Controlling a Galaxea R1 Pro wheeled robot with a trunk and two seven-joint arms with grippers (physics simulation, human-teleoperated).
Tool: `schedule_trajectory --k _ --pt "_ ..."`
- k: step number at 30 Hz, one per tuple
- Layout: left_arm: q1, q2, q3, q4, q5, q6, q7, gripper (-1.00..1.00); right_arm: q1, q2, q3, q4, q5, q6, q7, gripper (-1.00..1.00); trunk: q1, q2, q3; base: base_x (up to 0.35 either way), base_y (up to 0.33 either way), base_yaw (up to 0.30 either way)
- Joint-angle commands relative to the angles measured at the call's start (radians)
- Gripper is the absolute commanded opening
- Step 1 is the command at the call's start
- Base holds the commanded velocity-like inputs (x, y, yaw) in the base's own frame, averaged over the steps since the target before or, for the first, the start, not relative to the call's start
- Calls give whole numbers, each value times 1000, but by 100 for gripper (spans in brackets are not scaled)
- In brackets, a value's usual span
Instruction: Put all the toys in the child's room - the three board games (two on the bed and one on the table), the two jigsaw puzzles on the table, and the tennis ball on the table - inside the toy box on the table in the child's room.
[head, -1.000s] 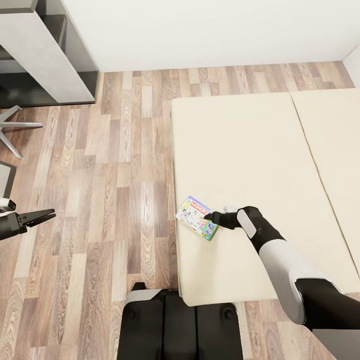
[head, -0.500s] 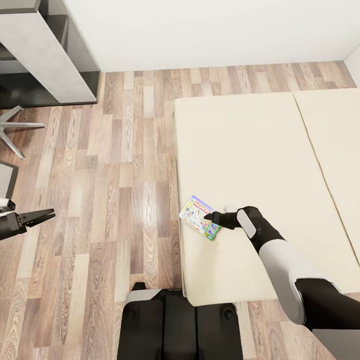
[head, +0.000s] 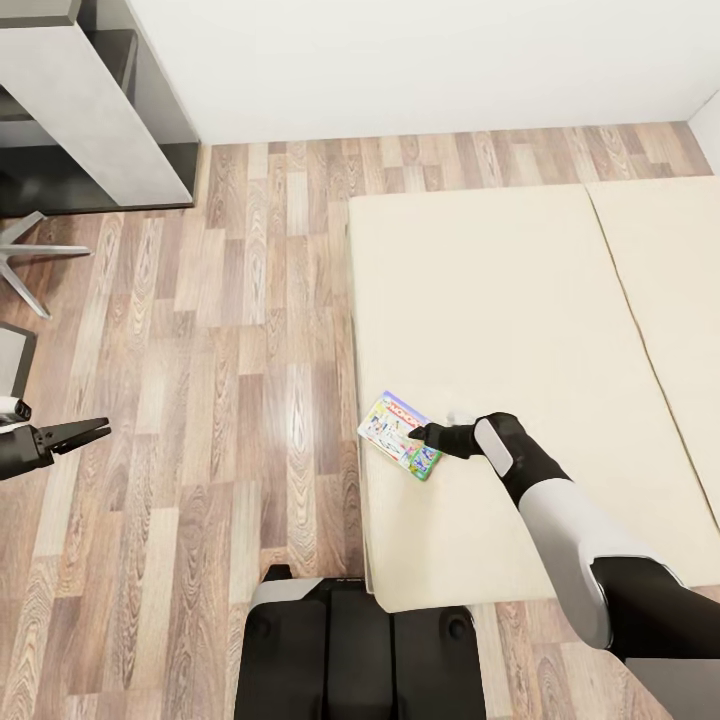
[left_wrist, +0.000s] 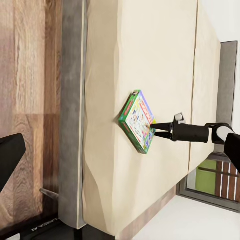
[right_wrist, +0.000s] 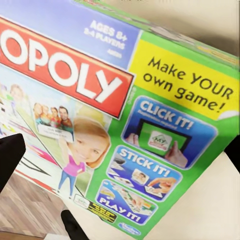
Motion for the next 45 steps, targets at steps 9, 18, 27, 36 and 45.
schedule_trajectory --k 9,18,27,36,45 --pt "-1 0 -1 0 -1 11 -5 100 0 0 0 -1 4 4 4 100 1 -2 -1 0 43 0" --pt "0 0 -2 0 0 11 -5 100 0 -1 0 -1 4 4 4 100 1 -2 -1 0 14 0" --pt "0 0 -3 0 -1 11 -4 100 0 -1 0 -1 4 4 4 100 1 -2 -1 0 1 0" --pt "0 0 -2 0 -1 11 -3 100 0 -2 0 -1 4 4 4 100 1 -2 -1 -19 33 0" --pt "0 0 -1 0 -1 11 -3 100 0 -3 0 -1 4 4 4 100 1 -2 -1 -4 6 0"
